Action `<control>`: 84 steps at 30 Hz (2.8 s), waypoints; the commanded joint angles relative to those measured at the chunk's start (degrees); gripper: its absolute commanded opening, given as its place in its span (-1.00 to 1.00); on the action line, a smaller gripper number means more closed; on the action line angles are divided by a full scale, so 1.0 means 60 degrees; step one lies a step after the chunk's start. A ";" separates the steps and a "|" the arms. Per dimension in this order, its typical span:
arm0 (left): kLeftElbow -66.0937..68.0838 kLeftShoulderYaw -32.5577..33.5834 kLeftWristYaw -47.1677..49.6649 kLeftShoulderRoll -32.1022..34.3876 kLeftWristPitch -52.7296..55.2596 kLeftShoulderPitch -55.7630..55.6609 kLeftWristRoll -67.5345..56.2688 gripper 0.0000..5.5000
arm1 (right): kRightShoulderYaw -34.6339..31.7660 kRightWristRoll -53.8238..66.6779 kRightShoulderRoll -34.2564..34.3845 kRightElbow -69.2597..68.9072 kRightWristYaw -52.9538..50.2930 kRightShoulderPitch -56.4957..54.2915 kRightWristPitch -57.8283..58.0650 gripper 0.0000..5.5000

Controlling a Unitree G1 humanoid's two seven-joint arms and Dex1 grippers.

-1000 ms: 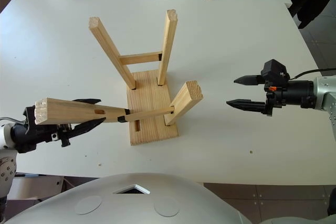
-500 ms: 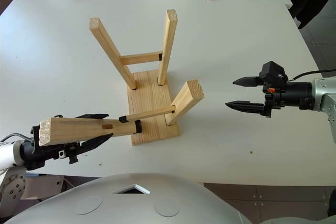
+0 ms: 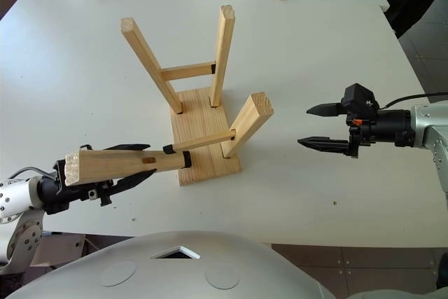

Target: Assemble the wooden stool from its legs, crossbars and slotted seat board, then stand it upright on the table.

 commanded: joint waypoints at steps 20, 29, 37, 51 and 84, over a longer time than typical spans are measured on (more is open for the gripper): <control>0.0444 -0.0628 -0.0272 0.1670 0.1858 -0.1320 0.0028 -0.25 | 0.0528 -0.0058 0.0259 -0.0942 -0.0012 -0.0228 -0.0464 0.65; 0.0588 -0.1024 -0.0154 0.1921 0.2902 -0.2343 -0.0361 -0.25 | 0.0979 -0.0254 0.0494 -0.1152 -0.0181 -0.0380 -0.0662 0.65; 0.0864 -0.1489 -0.0378 0.2073 0.2778 -0.2619 0.0024 -0.25 | 0.1392 -0.0465 0.0706 -0.1164 -0.0311 -0.0708 -0.0838 0.65; 0.1043 -0.1721 0.0317 0.1773 0.2380 -0.2678 0.0418 -0.25 | 0.2039 -0.0710 0.0893 -0.0469 -0.0162 -0.1795 -0.0488 0.65; 0.2053 -0.2344 -0.0586 0.2228 0.2859 -0.4095 0.0305 -0.25 | 0.2648 -0.0691 0.2034 -0.0942 0.0620 -0.2592 -0.1478 0.65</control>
